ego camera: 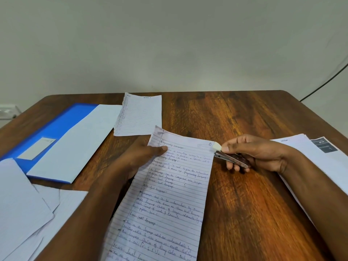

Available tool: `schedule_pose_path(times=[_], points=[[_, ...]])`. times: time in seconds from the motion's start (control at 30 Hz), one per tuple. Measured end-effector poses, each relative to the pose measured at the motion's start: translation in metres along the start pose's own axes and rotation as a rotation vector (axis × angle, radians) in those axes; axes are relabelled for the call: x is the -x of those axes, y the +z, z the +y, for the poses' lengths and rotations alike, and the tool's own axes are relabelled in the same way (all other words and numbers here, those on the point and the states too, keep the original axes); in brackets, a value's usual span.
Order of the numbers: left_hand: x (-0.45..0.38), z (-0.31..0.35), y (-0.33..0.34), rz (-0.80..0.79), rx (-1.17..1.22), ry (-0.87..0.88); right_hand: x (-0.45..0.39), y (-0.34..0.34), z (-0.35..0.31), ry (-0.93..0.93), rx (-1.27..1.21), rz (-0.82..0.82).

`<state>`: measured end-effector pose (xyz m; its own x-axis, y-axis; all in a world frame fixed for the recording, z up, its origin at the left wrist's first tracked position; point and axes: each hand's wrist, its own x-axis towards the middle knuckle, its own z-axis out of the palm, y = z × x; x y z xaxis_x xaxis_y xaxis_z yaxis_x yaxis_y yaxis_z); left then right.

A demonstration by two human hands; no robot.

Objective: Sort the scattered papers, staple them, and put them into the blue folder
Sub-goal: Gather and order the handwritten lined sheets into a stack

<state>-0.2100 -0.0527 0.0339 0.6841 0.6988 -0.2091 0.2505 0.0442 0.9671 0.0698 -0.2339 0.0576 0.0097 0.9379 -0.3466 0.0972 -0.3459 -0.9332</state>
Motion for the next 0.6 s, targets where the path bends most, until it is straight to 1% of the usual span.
schedule_pose_path(times=[0.37,0.6], points=[[-0.006,-0.005,-0.0007,-0.016,0.005,0.002,-0.0062,0.0028,0.0028,0.005,0.021,0.028],[-0.0061,-0.0049,0.0,-0.008,-0.008,-0.021,-0.0107,0.0034,0.0064,-0.006,-0.022,0.063]])
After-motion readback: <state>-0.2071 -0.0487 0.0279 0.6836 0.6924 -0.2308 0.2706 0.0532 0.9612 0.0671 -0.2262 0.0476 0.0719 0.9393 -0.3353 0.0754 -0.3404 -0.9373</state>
